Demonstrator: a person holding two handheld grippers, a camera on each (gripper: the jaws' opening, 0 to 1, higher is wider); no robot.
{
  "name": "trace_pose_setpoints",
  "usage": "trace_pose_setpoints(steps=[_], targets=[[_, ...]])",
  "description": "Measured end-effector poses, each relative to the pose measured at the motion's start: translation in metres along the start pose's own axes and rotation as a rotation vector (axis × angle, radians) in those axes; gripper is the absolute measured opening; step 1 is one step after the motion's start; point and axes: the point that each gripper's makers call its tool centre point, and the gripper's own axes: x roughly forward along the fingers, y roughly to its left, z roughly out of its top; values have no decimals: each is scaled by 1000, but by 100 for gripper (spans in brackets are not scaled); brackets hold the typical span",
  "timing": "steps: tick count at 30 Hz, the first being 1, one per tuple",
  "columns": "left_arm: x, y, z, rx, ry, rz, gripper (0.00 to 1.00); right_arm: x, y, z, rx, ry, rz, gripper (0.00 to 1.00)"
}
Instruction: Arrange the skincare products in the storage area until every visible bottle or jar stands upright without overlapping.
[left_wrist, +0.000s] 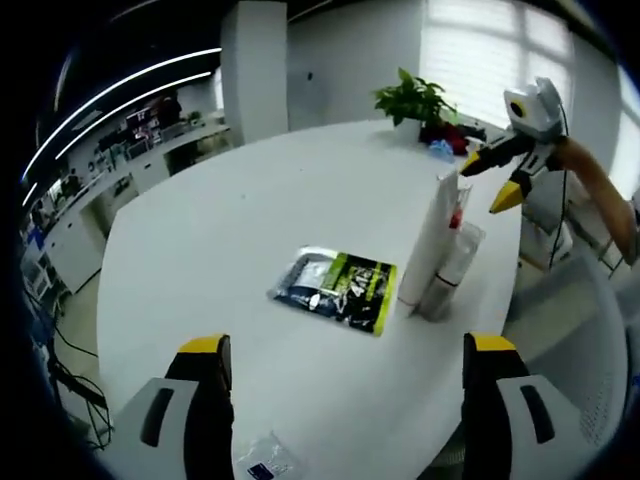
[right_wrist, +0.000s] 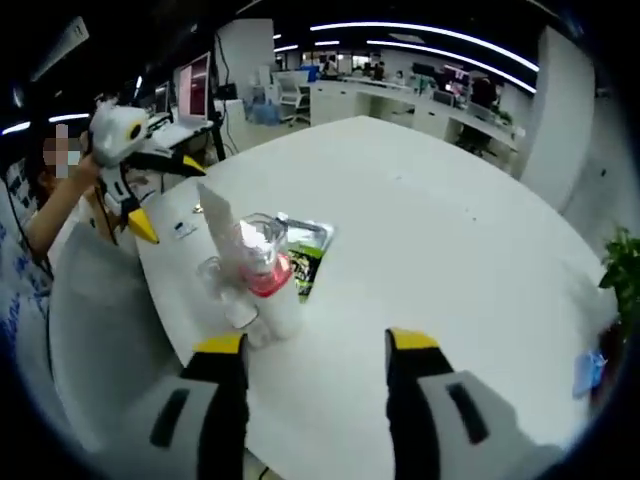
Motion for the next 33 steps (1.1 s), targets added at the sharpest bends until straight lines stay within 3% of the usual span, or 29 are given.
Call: trace_pose_setpoints(steps=[14, 25, 33], targets=[[18, 0, 1, -18, 16, -20, 83, 36, -24, 16, -27, 0, 44, 36], [36, -2, -3, -8, 52, -48, 78, 70, -31, 20, -25, 33, 103, 31], [49, -7, -5, -14, 59, -95, 62, 96, -29, 24, -2, 46, 158, 26]])
